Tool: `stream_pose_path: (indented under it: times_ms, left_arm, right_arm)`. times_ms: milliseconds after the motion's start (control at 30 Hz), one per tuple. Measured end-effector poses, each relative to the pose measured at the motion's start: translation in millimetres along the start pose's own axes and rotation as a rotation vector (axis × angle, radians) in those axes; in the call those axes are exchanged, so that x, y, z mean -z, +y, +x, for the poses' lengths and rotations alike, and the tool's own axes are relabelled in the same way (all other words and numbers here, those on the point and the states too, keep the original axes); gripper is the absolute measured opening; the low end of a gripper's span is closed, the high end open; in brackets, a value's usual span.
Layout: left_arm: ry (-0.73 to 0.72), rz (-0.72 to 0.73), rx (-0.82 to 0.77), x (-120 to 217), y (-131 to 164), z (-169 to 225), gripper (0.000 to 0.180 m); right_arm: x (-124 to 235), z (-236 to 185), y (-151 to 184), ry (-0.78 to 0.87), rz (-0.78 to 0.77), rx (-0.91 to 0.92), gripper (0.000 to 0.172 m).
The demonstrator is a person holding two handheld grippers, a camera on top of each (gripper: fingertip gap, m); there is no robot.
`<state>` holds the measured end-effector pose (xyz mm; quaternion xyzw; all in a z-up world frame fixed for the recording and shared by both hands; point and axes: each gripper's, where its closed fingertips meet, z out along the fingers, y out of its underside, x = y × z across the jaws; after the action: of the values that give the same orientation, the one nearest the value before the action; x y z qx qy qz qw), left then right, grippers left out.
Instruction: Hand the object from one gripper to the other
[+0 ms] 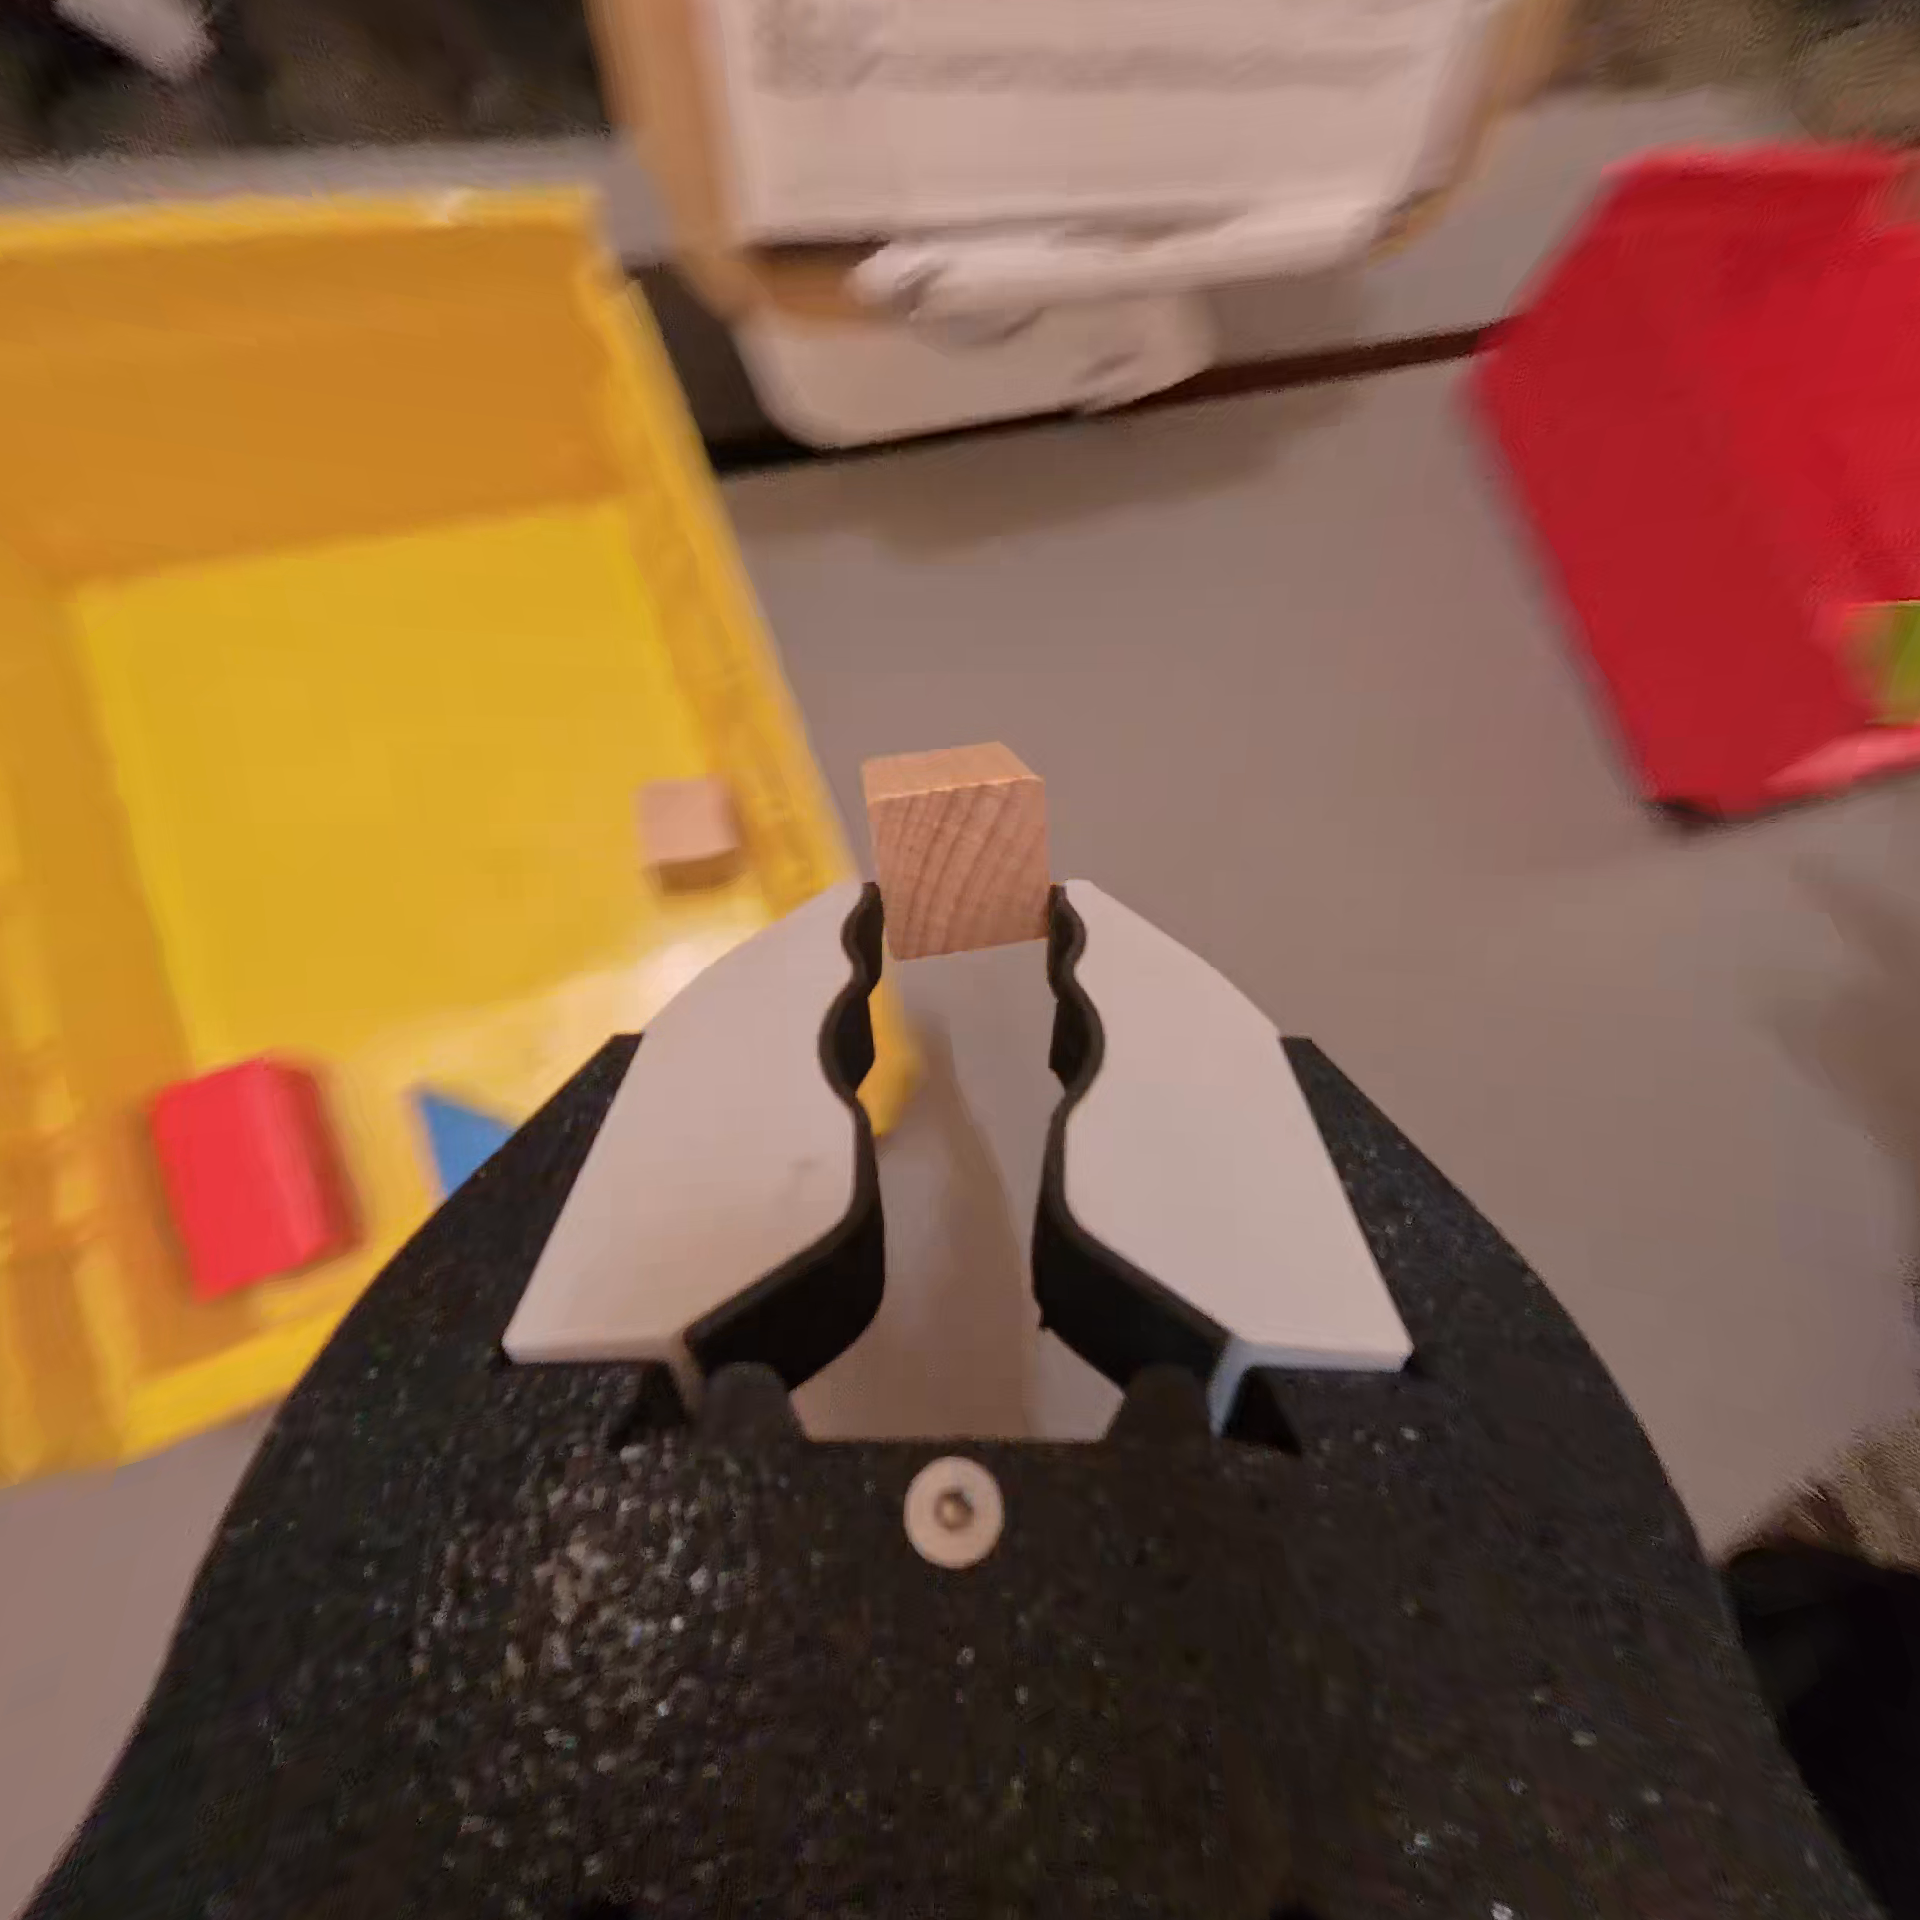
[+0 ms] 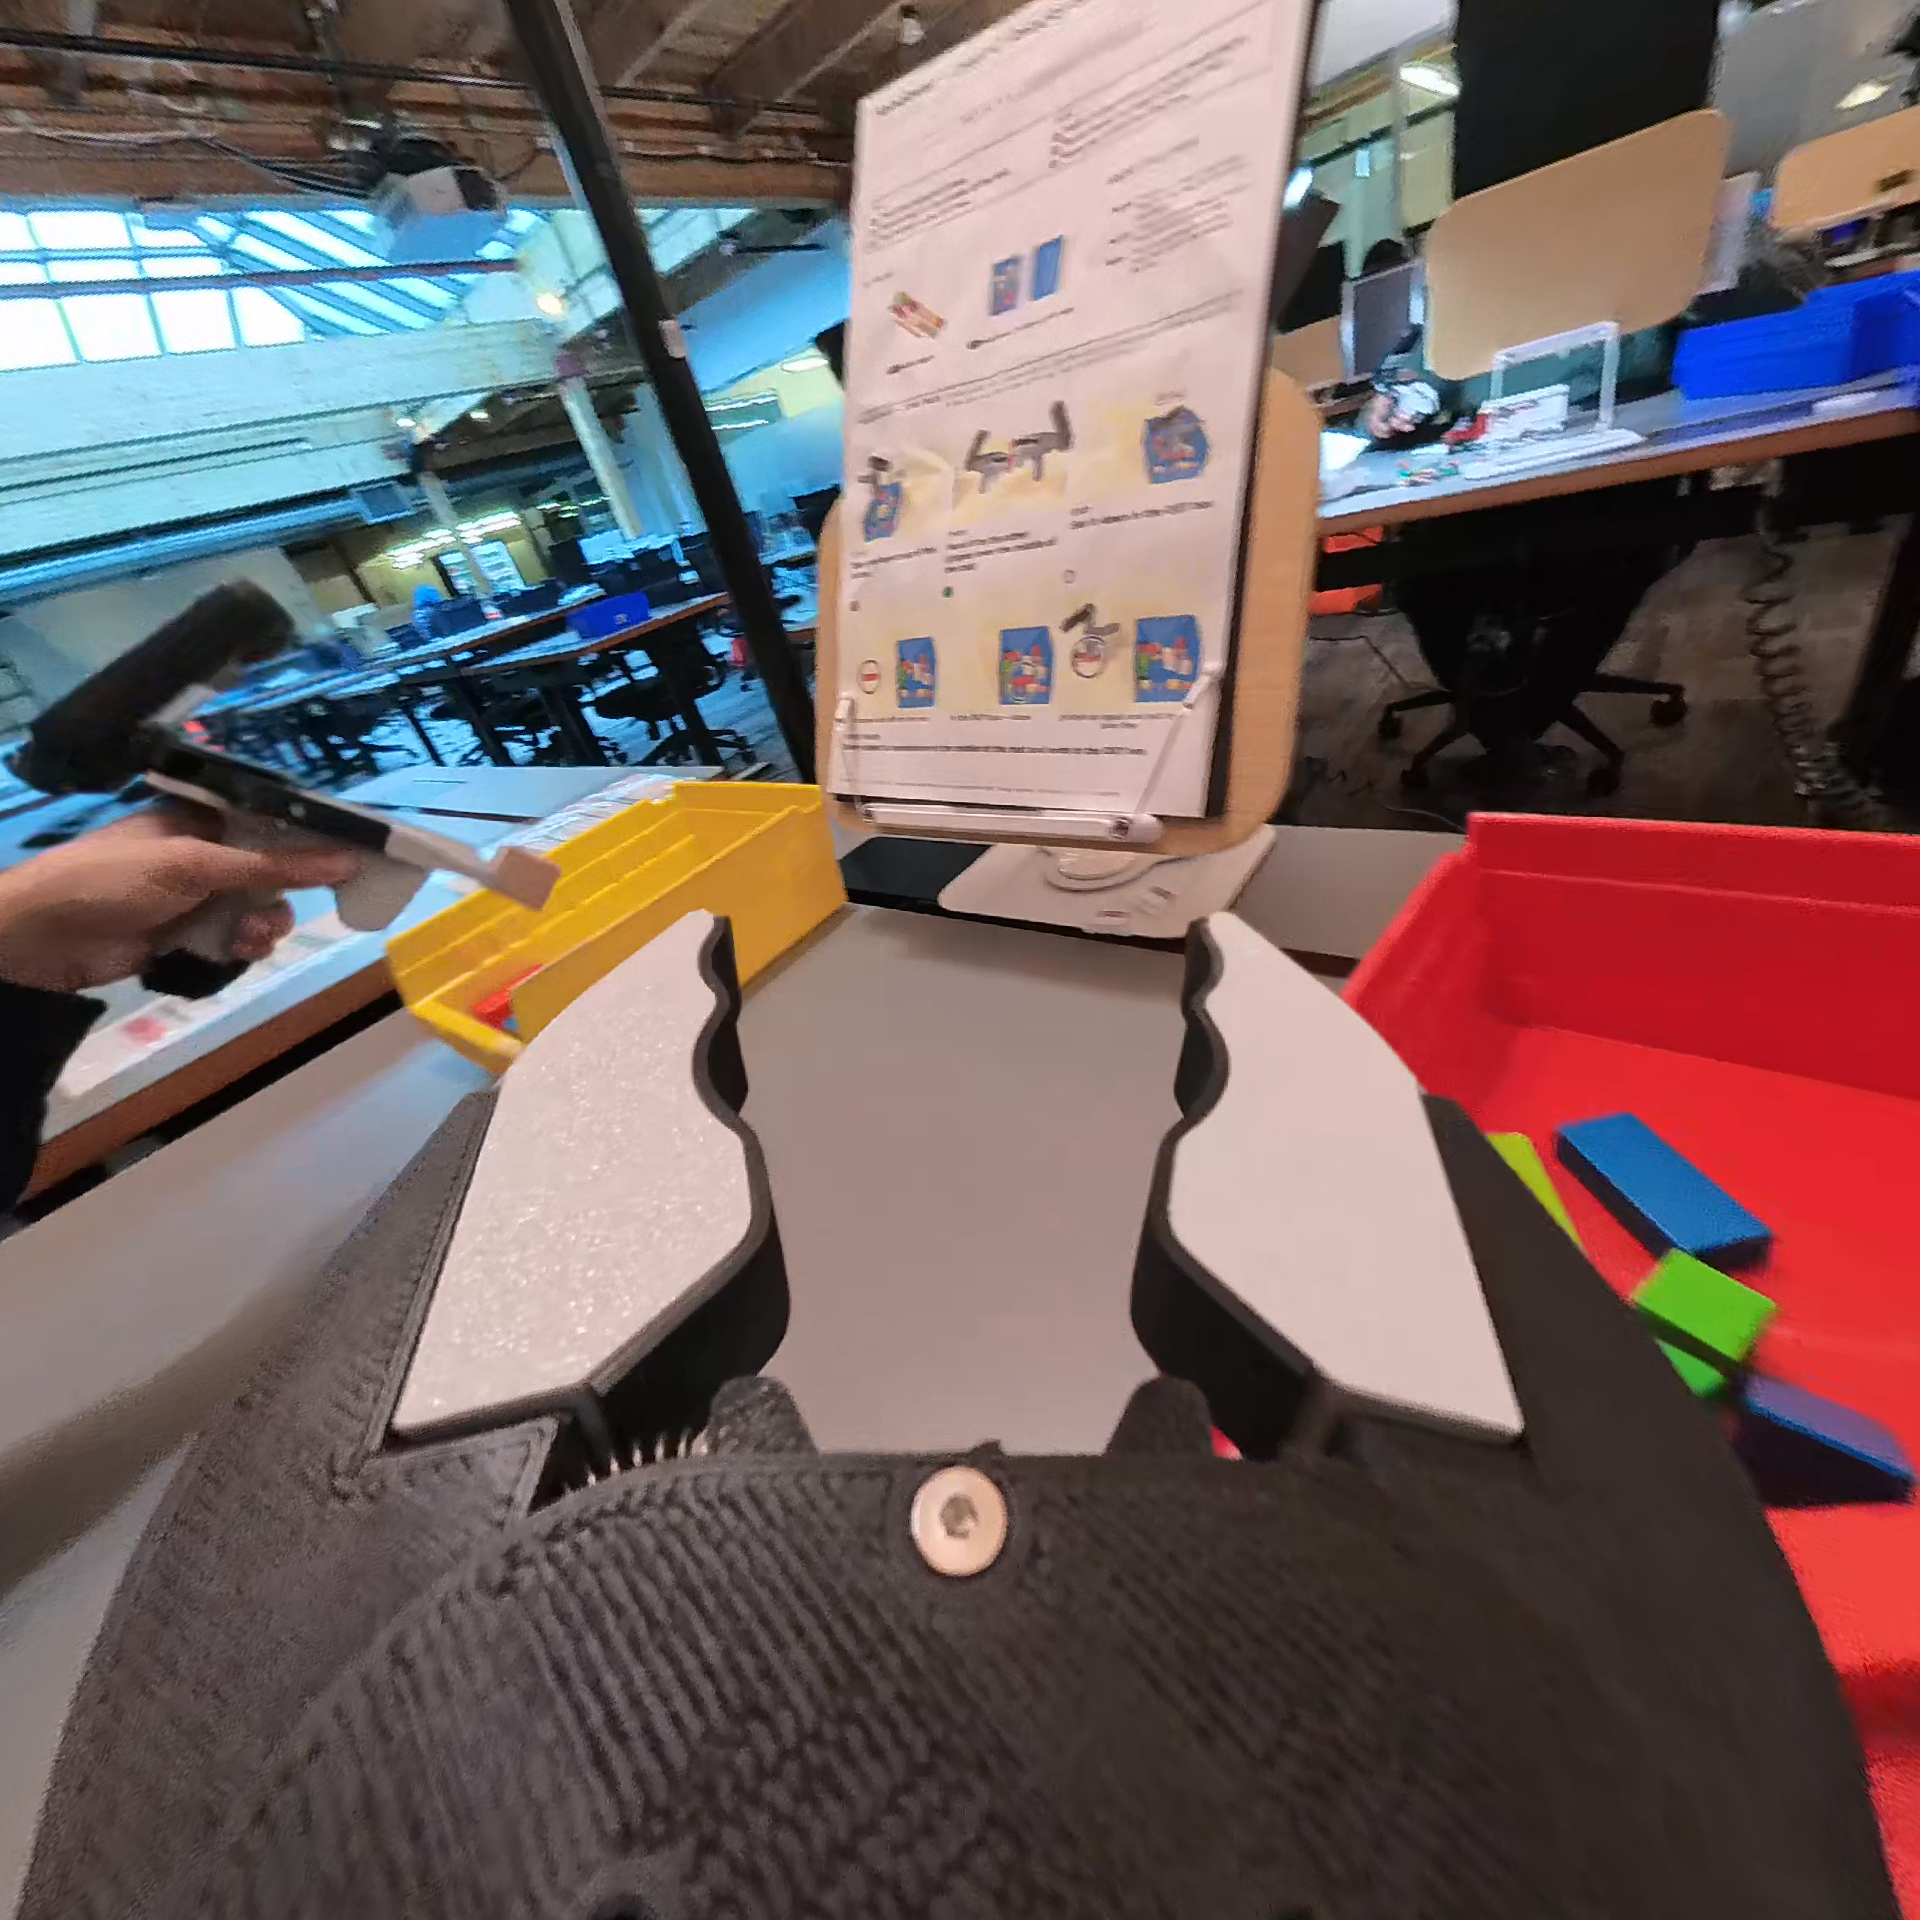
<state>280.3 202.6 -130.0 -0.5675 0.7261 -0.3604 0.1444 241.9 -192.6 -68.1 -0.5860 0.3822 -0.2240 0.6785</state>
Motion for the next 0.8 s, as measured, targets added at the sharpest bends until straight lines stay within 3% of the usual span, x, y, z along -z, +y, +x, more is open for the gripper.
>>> stream_pose_path:
  times_ms: [133, 400, 533, 633, 800]
  left_arm:
    - [0.386, 0.218, -0.174, 46.2, -11.4, 95.0, 0.03]
    - [0.913, 0.447, -0.557, 98.9, 29.9, 240.0, 0.03]
    - [1.01, 0.447, -0.612, 96.4, 42.5, 267.7, 0.029]
    - [1.054, 0.439, -0.643, 94.6, 50.2, 279.3, 0.029]
    - [1.072, 0.446, -0.642, 91.4, 53.0, 285.1, 0.029]
  right_arm:
    - [-10.3, -49.0, -2.8, -0.209, 0.02, 0.014, 0.076]
    - [-3.8, -173.6, -5.1, -0.809, 0.076, -0.205, 0.067]
    - [3.3, -211.3, 11.6, -0.955, 0.005, -0.133, 0.063]
    - [3.2, -223.3, 26.0, -0.97, -0.056, -0.042, 0.059]
    - [4.1, -225.5, 33.8, -0.974, -0.077, 0.037, 0.034]
